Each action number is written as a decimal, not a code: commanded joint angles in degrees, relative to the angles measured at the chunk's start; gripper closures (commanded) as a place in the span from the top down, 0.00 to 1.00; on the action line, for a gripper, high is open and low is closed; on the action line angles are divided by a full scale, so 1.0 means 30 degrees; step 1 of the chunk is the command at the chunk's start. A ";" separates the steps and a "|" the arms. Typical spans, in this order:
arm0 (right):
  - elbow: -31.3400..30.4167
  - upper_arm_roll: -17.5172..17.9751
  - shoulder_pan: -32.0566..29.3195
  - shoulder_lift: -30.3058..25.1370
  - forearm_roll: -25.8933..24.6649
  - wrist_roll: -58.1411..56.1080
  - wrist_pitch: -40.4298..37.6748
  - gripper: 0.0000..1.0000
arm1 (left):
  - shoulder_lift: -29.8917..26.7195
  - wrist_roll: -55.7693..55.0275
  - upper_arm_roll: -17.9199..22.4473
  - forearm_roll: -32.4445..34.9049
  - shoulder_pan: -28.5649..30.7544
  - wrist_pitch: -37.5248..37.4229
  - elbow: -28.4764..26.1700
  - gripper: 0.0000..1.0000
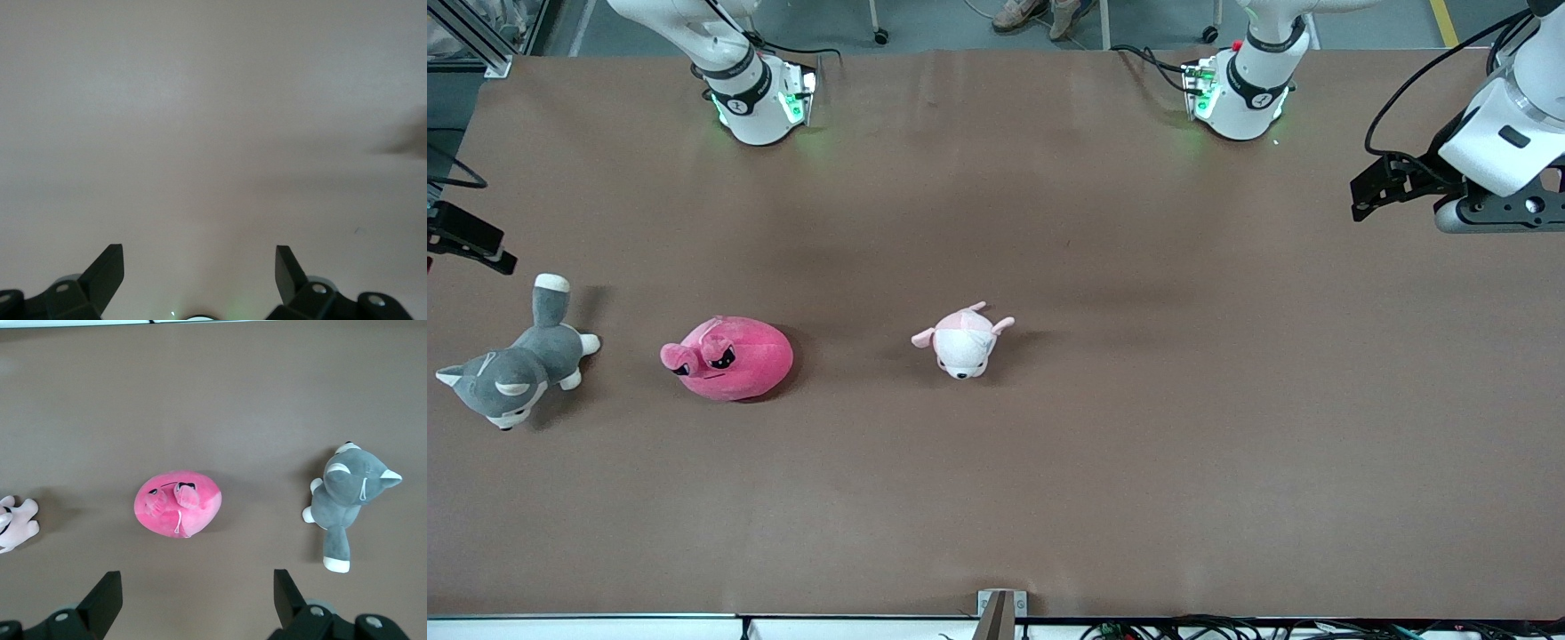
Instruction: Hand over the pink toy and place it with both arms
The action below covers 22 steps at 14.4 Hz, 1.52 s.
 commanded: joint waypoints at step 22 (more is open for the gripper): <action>-0.7255 0.1712 -0.1585 -0.5189 -0.0448 0.0189 0.3314 1.00 | -0.0478 0.0319 -0.0011 -0.0282 0.0165 -0.0297 -0.0248 1.00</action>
